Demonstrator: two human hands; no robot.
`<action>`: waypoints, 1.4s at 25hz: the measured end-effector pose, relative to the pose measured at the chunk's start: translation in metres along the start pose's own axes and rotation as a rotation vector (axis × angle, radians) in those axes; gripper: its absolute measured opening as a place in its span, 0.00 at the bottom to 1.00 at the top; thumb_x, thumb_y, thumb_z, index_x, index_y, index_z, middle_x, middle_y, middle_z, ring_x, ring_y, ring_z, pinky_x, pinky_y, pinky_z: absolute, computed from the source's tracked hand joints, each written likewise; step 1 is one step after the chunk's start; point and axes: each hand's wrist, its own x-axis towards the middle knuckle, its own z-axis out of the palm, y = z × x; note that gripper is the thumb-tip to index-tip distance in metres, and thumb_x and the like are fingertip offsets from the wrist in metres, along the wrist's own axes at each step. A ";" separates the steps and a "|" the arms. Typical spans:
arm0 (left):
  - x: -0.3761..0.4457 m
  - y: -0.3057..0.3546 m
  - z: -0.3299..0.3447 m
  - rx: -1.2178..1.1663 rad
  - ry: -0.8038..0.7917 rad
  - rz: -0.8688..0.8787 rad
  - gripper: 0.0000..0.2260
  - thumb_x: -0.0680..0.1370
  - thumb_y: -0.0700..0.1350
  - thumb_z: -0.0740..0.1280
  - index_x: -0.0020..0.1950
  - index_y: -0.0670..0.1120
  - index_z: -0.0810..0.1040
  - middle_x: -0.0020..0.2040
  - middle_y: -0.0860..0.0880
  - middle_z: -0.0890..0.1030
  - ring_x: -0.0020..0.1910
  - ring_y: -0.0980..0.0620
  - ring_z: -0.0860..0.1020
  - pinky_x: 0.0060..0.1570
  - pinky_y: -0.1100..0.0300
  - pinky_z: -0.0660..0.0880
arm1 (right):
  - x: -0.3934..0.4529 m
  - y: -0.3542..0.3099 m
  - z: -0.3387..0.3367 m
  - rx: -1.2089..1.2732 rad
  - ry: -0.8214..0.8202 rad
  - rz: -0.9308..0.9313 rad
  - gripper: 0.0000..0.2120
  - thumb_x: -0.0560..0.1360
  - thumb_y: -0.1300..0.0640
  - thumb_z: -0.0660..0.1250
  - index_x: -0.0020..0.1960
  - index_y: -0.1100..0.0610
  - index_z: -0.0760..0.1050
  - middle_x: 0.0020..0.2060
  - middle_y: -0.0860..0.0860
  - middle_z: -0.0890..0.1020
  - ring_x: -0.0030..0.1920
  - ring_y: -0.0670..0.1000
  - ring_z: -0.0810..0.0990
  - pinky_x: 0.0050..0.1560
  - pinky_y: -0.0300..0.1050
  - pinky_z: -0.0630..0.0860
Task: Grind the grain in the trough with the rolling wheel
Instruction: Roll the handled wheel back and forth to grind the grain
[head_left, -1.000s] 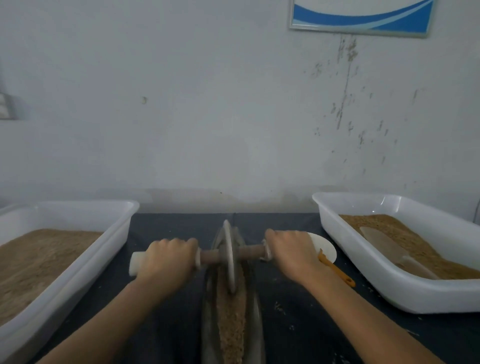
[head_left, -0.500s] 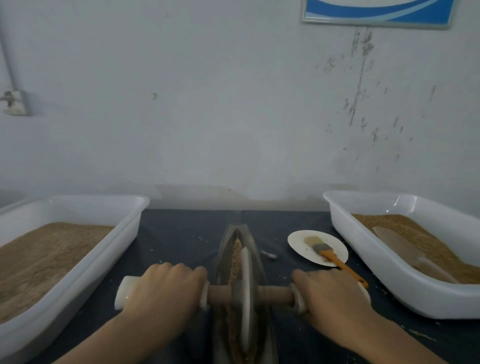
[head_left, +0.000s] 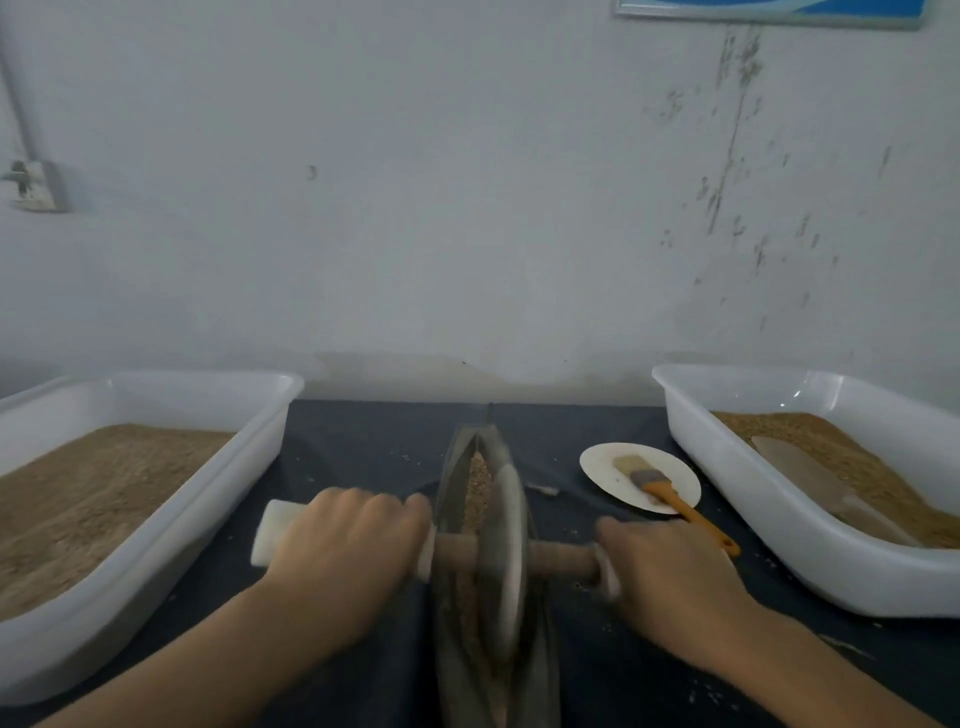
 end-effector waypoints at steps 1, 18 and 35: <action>-0.012 0.003 -0.004 0.031 0.043 0.045 0.31 0.59 0.57 0.73 0.41 0.59 0.49 0.30 0.59 0.67 0.27 0.57 0.63 0.28 0.62 0.55 | -0.014 0.001 -0.003 -0.007 -0.039 -0.013 0.16 0.69 0.42 0.64 0.36 0.41 0.56 0.29 0.42 0.68 0.29 0.42 0.67 0.28 0.39 0.56; -0.022 0.008 -0.013 0.051 -0.017 -0.028 0.25 0.62 0.56 0.71 0.40 0.59 0.53 0.31 0.58 0.64 0.28 0.55 0.65 0.27 0.62 0.52 | -0.033 -0.005 -0.008 -0.080 0.240 -0.168 0.22 0.51 0.50 0.79 0.36 0.46 0.68 0.23 0.45 0.69 0.22 0.43 0.69 0.19 0.41 0.67; -0.027 0.012 -0.004 -0.054 0.117 -0.025 0.23 0.57 0.51 0.77 0.40 0.54 0.63 0.31 0.52 0.72 0.26 0.52 0.72 0.28 0.59 0.61 | -0.016 -0.007 -0.014 -0.143 0.243 -0.131 0.30 0.48 0.47 0.79 0.36 0.42 0.59 0.25 0.41 0.54 0.22 0.43 0.57 0.24 0.33 0.47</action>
